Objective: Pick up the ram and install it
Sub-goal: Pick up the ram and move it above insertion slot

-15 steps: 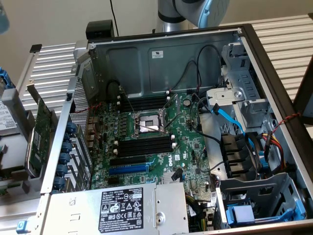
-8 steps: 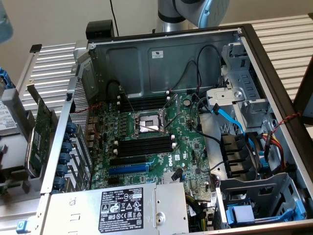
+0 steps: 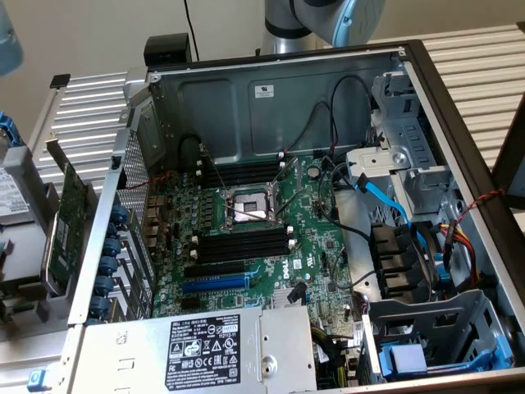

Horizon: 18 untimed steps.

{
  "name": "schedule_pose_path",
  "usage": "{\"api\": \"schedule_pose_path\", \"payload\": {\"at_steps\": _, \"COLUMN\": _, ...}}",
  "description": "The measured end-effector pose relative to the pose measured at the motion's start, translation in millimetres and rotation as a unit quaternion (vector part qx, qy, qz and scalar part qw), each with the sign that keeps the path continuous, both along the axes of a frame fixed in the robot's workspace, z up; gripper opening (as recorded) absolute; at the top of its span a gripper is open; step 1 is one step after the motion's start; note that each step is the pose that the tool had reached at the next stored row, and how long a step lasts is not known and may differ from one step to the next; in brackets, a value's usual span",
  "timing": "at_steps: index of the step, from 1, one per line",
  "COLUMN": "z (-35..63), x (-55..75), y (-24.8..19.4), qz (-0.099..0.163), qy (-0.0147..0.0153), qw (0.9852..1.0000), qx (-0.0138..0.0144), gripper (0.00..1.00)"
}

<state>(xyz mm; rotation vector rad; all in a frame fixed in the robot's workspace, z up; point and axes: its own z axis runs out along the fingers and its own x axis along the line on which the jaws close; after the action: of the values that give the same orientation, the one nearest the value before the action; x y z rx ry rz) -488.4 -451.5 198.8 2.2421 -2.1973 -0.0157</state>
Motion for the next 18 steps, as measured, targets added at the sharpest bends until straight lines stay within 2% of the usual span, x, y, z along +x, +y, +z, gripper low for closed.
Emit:
{"api": "schedule_pose_path", "payload": {"at_steps": 10, "z": 29.7, "x": 0.0, "y": -7.6, "qz": -0.003, "qy": 0.0063, "qw": 1.0, "qx": -0.004, "gripper": 0.14}}
{"api": "schedule_pose_path", "payload": {"at_steps": 18, "z": 54.4, "x": -0.1, "y": -11.4, "qz": -0.004, "qy": 0.0095, "qw": 0.9999, "qx": -0.0077, "gripper": 0.14}}
